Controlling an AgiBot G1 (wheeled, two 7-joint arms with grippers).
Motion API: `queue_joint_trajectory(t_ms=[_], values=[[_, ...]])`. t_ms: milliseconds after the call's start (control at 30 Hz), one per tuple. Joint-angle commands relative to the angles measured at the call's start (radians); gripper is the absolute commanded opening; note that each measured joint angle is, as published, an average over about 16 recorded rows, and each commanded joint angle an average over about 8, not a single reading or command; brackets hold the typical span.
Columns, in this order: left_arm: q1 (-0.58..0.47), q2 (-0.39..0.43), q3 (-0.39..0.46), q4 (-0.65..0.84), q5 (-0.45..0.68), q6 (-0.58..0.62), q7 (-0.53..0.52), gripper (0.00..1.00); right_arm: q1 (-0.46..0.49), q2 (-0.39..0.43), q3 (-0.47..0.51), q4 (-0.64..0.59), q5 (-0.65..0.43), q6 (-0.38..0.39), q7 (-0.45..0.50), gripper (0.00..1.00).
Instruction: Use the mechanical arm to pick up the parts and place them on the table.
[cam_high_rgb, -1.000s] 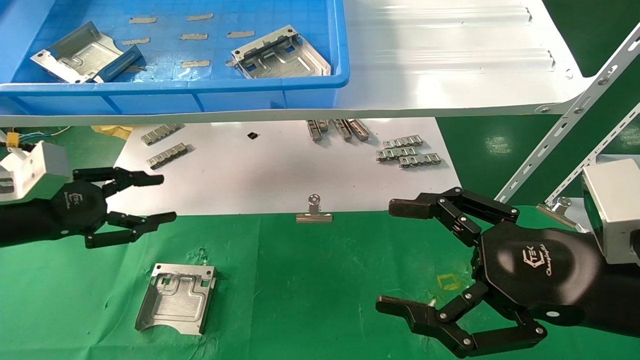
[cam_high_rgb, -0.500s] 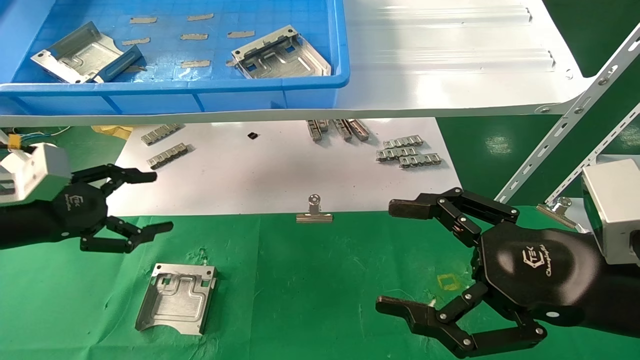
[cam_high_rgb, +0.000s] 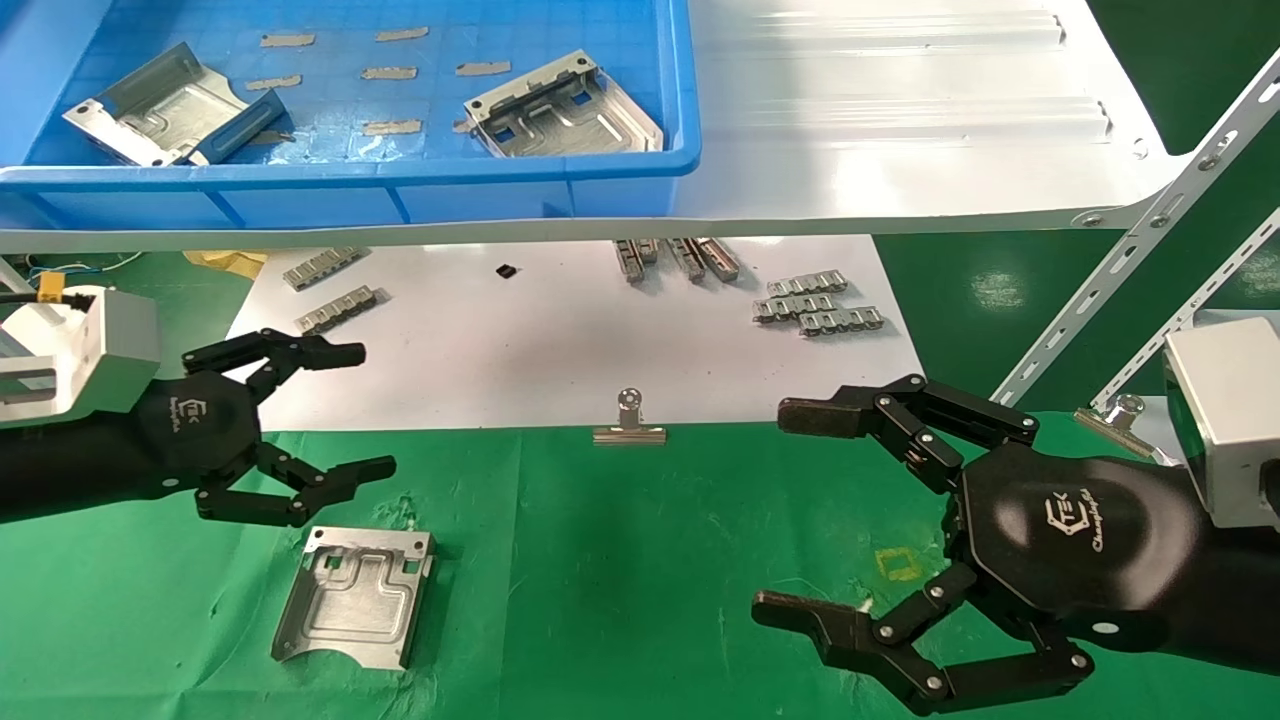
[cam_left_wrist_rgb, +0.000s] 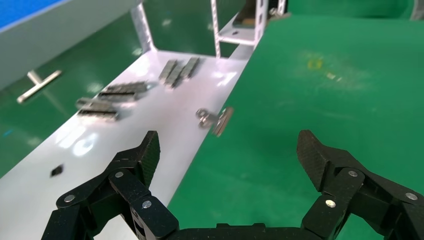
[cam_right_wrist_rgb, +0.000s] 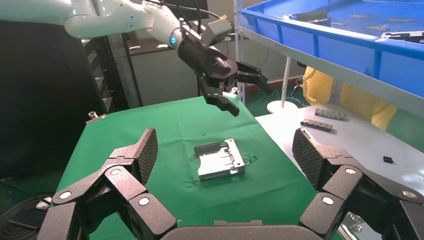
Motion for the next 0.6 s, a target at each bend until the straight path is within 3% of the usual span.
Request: queue_joint_trajectory(t_ms=[33, 600], values=[[0.021, -0.005, -0.02, -0.038, -0.007, -0.003, -0.023, 1.0, 0.0, 0.0, 0.0, 0.0, 0.0, 0.0, 0.0, 1.0], [0.2, -0.05, -0.186, -0.361, -0.07, -0.029, -0.217, 1.0, 0.0, 0.0, 0.0, 0.0, 0.0, 0.0, 0.0, 1.0]])
